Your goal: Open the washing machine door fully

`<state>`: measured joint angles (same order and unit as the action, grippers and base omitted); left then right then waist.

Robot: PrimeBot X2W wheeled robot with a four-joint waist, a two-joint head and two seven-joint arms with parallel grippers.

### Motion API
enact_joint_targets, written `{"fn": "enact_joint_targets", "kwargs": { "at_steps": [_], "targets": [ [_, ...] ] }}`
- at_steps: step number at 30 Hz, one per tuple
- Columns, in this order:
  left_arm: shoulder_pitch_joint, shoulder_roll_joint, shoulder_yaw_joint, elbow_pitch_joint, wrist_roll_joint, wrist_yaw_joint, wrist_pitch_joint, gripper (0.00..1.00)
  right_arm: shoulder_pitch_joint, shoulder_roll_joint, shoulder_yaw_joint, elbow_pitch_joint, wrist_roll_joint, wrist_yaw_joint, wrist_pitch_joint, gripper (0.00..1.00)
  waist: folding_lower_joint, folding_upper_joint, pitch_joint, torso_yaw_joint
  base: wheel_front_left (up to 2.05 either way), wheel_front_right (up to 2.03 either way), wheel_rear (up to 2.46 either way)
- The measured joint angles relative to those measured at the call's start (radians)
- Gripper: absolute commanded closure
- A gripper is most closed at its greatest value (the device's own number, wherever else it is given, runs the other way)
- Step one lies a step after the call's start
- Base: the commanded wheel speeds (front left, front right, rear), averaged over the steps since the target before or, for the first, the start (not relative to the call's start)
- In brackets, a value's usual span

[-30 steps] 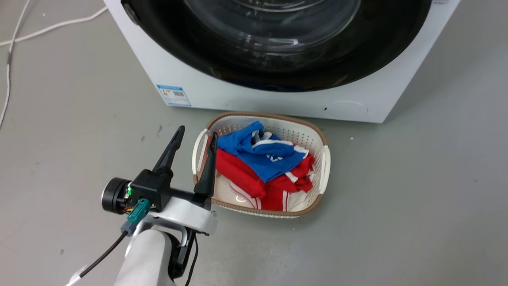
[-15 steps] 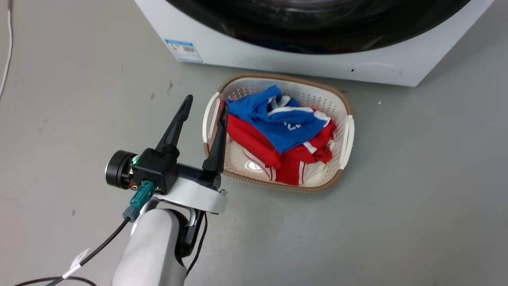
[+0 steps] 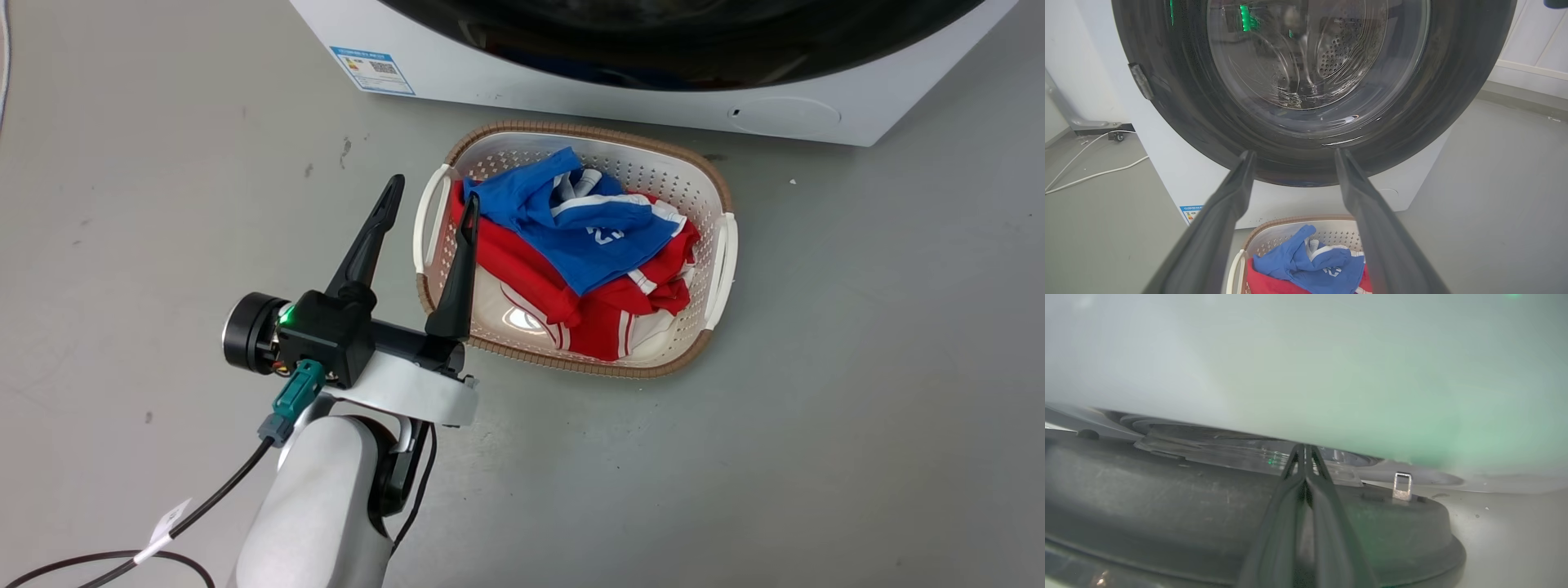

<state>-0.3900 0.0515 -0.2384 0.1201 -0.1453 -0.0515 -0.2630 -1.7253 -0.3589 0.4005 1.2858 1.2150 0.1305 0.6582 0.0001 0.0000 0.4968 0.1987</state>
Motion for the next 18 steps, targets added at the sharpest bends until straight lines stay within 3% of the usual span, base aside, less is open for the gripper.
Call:
{"fn": "enact_joint_targets", "kwargs": {
  "at_steps": [18],
  "targets": [
    [0.015,-0.001,-0.013,0.039,0.000,-0.007,0.000,0.00,0.208,0.028,0.014,-0.134,0.054,0.000,0.211,1.00,-0.0001,0.0000,-0.090,-0.025,0.00,0.00,0.00]
  ]
}}
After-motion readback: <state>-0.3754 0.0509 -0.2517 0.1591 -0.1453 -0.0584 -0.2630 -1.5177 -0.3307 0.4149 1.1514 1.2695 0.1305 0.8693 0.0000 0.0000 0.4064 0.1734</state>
